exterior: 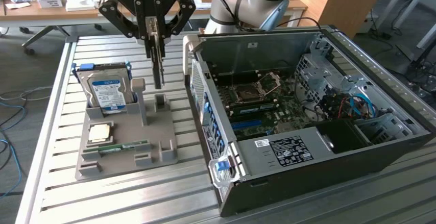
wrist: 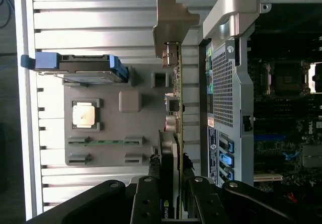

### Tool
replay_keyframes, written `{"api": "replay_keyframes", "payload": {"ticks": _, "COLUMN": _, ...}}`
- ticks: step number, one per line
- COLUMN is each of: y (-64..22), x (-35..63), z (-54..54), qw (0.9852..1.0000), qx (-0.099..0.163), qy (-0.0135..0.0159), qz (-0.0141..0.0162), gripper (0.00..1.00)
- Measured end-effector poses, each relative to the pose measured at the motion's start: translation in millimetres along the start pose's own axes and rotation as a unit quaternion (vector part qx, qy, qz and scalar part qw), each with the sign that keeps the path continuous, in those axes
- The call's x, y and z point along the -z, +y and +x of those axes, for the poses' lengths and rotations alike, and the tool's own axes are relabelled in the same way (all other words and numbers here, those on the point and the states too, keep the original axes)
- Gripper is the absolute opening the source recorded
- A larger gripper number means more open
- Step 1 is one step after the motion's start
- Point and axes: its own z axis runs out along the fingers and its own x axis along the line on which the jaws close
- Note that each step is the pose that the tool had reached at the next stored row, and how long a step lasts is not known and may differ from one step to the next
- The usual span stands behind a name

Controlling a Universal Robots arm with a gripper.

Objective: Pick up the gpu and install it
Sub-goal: 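Pick up the gpu and move the gpu toward the slot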

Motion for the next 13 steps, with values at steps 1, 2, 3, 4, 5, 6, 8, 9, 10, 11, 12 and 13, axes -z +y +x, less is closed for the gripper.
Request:
{"api": "replay_keyframes", "payload": {"ticks": 1, "y": 0.0, "x": 0.0, "z": 0.0, "qw": 1.0, "qx": 0.0, "qy": 0.0, "qz": 0.0, "gripper": 0.27}}
{"api": "replay_keyframes", "payload": {"ticks": 2, "y": 0.0, "x": 0.0, "z": 0.0, "qw": 1.0, "qx": 0.0, "qy": 0.0, "qz": 0.0, "gripper": 0.27}}
{"api": "replay_keyframes", "payload": {"ticks": 3, "y": 0.0, "x": 0.0, "z": 0.0, "qw": 1.0, "qx": 0.0, "qy": 0.0, "qz": 0.0, "gripper": 0.27}}
{"api": "replay_keyframes", "payload": {"ticks": 4, "y": 0.0, "x": 0.0, "z": -0.1, "qw": 1.0, "qx": 0.0, "qy": 0.0, "qz": 0.0, "gripper": 0.27}}
{"api": "replay_keyframes", "payload": {"ticks": 5, "y": 0.0, "x": 0.1, "z": -0.4, "qw": 1.0, "qx": 0.0, "qy": 0.0, "qz": 0.0001, "gripper": 0.27}}
{"api": "replay_keyframes", "payload": {"ticks": 6, "y": 0.0, "x": 0.0, "z": -0.8, "qw": 1.0, "qx": 0.0, "qy": 0.0, "qz": 0.0, "gripper": 0.27}}
{"api": "replay_keyframes", "payload": {"ticks": 8, "y": 0.1, "x": 0.0, "z": -1.9, "qw": 1.0, "qx": 0.0, "qy": 0.0, "qz": 0.0, "gripper": 0.27}}
{"api": "replay_keyframes", "payload": {"ticks": 9, "y": 0.1, "x": -0.1, "z": -2.5, "qw": 1.0, "qx": 0.0, "qy": 0.0, "qz": 0.0, "gripper": 0.27}}
{"api": "replay_keyframes", "payload": {"ticks": 10, "y": 0.2, "x": -0.1, "z": -3.3, "qw": 1.0, "qx": 0.0, "qy": 0.0, "qz": 0.0, "gripper": 0.27}}
{"api": "replay_keyframes", "payload": {"ticks": 11, "y": 0.2, "x": -0.1, "z": -4.2, "qw": 1.0, "qx": 0.0, "qy": 0.0, "qz": -0.0001, "gripper": 0.27}}
{"api": "replay_keyframes", "payload": {"ticks": 12, "y": 0.3, "x": -0.1, "z": -5.3, "qw": 1.0, "qx": 0.0, "qy": 0.0, "qz": -0.0001, "gripper": 0.27}}
{"api": "replay_keyframes", "payload": {"ticks": 13, "y": 0.3, "x": -0.1, "z": -6.5, "qw": 1.0, "qx": 0.0, "qy": 0.0, "qz": -0.0001, "gripper": 0.27}}
